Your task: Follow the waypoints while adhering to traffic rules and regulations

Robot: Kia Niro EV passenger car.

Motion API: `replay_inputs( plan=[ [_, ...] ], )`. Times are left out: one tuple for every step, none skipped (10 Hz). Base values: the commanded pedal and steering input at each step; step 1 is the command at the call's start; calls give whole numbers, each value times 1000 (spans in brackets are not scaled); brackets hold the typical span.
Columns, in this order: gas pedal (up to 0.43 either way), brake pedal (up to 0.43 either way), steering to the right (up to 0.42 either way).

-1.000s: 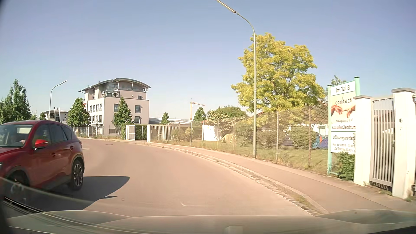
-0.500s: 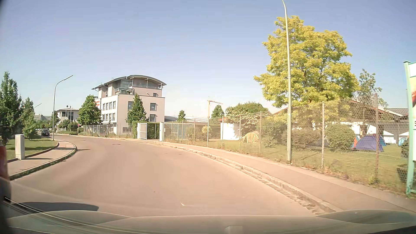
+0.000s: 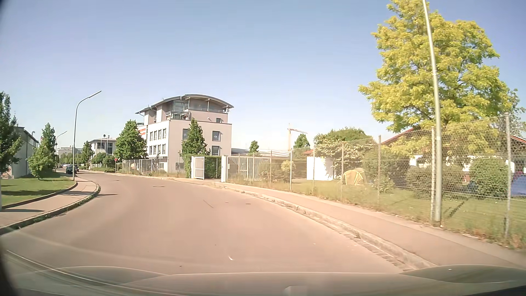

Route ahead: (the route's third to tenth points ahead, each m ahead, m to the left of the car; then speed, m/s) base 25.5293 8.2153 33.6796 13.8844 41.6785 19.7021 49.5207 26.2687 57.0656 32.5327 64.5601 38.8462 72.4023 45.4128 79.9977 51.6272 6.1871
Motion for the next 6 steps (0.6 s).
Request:
replay_inputs(
  plan=[
    [130, 0, -107],
    [130, 0, -98],
    [118, 0, -93],
    [118, 0, -89],
    [118, 0, -75],
    [118, 0, -65]
  ],
)
